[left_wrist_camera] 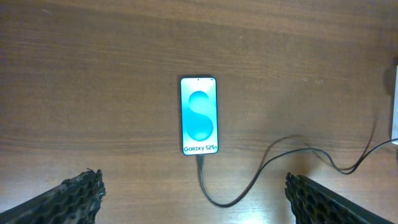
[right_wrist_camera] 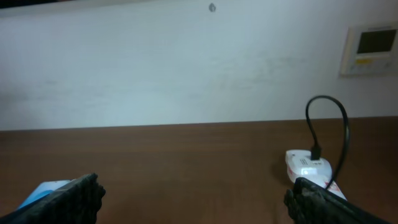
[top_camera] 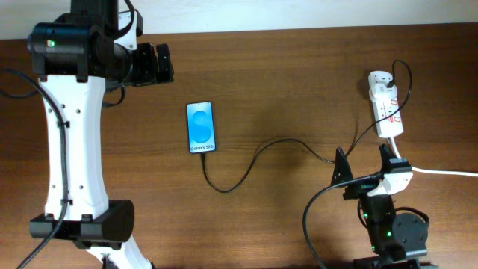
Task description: Plug charger to phone and switch on socket
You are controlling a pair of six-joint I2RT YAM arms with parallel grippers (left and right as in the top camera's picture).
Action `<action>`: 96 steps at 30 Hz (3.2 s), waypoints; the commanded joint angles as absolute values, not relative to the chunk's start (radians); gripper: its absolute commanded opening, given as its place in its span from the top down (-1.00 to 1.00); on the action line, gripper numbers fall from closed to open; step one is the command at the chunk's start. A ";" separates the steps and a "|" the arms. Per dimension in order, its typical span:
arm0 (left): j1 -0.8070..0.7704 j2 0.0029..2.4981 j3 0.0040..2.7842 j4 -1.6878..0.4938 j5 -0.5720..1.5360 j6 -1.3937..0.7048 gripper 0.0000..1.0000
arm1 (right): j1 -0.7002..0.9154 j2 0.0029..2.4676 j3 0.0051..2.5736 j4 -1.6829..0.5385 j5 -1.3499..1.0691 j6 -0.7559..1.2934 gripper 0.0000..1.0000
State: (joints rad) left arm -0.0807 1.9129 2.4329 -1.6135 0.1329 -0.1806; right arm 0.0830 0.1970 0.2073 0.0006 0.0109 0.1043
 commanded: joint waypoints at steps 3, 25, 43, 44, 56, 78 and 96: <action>-0.080 1.907 2.442 -1.615 0.125 -0.186 -0.99 | 0.071 0.073 0.122 0.005 0.008 0.101 -0.97; -0.080 1.907 2.442 -1.615 0.125 -0.186 -0.99 | 0.072 0.003 0.006 -0.079 -0.011 0.105 -0.97; -0.080 1.907 2.442 -1.615 0.125 -0.186 -0.99 | 0.072 0.003 0.006 -0.079 -0.011 0.105 -0.97; -0.080 1.907 2.442 -1.615 0.125 -0.186 -0.99 | 0.072 0.003 0.006 -0.079 -0.011 0.105 -0.97; -0.080 1.895 2.440 -1.633 0.110 -0.186 -0.99 | 0.072 0.003 0.006 -0.079 -0.011 0.105 -0.97; 0.008 0.902 0.997 -0.588 0.116 -0.003 -0.99 | 0.072 0.003 0.006 -0.079 -0.011 0.105 -0.97; 0.008 0.319 0.181 0.120 0.183 0.242 -0.99 | 0.072 0.003 0.006 -0.079 -0.011 0.105 -0.97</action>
State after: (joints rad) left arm 0.0032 0.4038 0.2604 0.1028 0.2054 0.1967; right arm 0.0780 0.0135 0.0109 -0.0738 -0.0010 0.1020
